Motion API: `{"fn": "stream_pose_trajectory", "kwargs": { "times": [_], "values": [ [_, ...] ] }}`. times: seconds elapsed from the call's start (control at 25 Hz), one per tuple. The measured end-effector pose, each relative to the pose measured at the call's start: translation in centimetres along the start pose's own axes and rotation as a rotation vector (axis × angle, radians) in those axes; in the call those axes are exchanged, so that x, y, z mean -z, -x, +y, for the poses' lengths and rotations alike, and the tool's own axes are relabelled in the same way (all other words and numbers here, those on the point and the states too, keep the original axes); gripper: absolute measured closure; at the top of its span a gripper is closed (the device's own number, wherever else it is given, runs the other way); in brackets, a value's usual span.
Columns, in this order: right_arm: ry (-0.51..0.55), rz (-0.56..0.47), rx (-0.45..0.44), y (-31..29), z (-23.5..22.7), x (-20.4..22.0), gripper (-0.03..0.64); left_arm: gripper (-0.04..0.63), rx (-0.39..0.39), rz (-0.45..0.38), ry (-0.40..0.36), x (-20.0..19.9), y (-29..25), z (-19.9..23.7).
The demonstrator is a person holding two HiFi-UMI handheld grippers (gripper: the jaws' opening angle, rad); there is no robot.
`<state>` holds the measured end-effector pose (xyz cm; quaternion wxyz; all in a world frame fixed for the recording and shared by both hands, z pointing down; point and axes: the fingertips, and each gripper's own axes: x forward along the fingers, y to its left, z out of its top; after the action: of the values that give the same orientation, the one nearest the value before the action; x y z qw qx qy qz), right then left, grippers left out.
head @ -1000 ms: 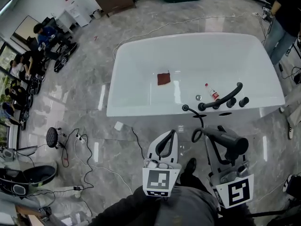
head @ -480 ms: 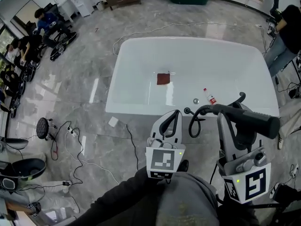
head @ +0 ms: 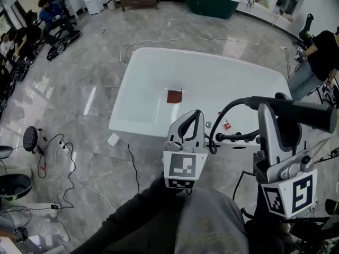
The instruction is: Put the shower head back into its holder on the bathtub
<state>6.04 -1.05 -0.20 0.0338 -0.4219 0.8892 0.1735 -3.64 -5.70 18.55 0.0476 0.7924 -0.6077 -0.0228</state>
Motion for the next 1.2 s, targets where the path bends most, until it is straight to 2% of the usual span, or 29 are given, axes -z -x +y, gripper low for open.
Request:
{"fn": "stream_pose_trajectory", "kwargs": {
  "times": [0.2, 0.4, 0.72, 0.96, 1.2],
  "values": [
    [0.053, -0.054, -0.036, -2.7, 0.3, -2.5, 0.476, 0.592, -0.009, -0.033, 0.022, -0.8, -1.1, 1.6],
    [0.071, -0.071, -0.052, -4.8, 0.5, -3.5, 0.476, 0.592, 0.007, -0.025, 0.028, -0.9, -1.4, 2.2],
    [-0.026, 0.076, -0.016, -3.6, 1.1, 3.9, 0.476, 0.592, 0.041, 0.048, 0.025, 1.7, -1.2, 2.5],
    [-0.043, 0.119, 0.012, -3.2, 0.5, 5.4, 0.474, 0.591, 0.054, 0.111, 0.005, 2.3, -1.4, 2.3],
    [-0.059, 0.163, 0.036, -2.5, -0.8, 7.6, 0.476, 0.591, 0.065, 0.135, 0.007, 3.6, -0.8, 1.2]
  ]
}}
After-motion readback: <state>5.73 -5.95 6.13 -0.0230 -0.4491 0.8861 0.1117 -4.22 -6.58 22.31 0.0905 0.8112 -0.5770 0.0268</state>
